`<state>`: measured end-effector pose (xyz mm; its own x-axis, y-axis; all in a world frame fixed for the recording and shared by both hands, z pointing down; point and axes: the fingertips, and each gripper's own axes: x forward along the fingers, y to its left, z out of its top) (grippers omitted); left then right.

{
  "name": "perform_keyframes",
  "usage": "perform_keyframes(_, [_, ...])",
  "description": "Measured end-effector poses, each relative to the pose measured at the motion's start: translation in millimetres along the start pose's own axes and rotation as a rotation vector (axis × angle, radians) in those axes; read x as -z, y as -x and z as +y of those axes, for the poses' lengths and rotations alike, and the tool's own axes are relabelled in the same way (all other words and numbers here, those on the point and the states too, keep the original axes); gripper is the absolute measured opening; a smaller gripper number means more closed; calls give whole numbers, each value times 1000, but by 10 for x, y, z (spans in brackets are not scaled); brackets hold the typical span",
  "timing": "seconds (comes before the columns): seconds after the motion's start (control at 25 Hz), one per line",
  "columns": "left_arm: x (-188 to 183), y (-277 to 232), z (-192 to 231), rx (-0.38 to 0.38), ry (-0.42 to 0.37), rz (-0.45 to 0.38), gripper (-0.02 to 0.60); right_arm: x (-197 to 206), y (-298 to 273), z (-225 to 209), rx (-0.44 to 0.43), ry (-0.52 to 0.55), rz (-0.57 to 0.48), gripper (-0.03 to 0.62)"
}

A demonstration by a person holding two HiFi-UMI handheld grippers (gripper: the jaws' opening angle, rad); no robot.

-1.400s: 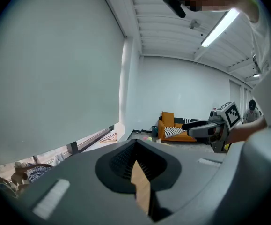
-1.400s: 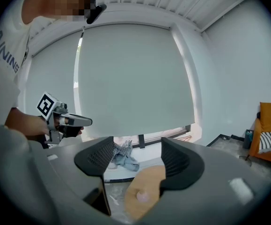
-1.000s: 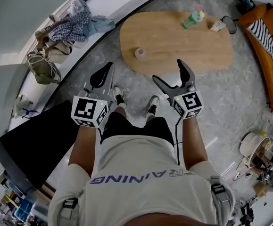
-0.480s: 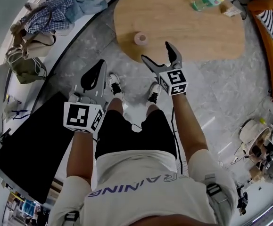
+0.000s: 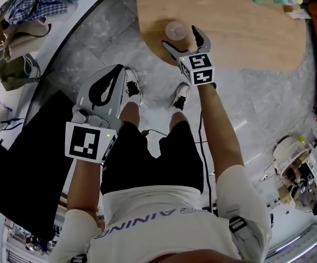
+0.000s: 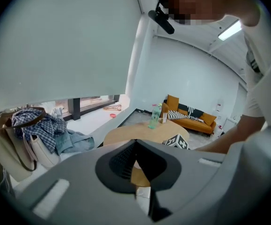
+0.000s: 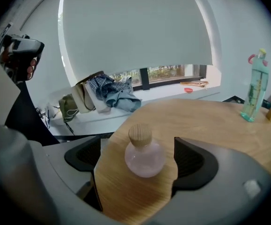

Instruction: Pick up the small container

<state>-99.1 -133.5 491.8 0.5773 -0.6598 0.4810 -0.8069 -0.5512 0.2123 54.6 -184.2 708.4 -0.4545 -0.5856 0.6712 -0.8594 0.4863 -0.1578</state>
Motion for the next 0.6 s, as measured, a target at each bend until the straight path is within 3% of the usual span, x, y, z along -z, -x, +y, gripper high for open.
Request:
perform_keyframes(0.24, [258,-77,156,-2,38,31,3,246,-435,-77,-16,14,72,505])
perform_keyframes(0.6, [486,-105,373,-18,70,72,3,266,-717,-120,0,42,96,461])
